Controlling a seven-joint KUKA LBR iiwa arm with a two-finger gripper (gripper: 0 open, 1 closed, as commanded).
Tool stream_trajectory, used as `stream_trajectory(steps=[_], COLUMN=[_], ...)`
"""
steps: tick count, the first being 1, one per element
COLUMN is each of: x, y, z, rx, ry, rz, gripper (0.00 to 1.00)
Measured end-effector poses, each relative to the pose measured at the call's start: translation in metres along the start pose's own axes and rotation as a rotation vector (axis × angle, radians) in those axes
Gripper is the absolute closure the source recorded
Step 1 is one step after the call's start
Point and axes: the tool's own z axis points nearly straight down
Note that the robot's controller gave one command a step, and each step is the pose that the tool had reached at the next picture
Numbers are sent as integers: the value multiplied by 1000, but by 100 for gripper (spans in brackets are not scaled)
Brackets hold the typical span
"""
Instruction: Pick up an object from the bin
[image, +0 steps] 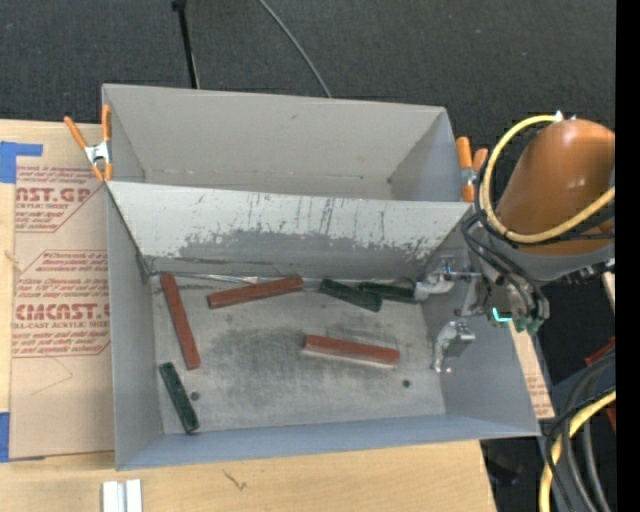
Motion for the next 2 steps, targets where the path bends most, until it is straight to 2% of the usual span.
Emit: stream_trajectory(steps=[1,2], x=[-2,-3], y=[0,20], z=[-3,44], rx=[1,2], ry=[-7,-13], rz=[-1,-64], gripper=[0,0])
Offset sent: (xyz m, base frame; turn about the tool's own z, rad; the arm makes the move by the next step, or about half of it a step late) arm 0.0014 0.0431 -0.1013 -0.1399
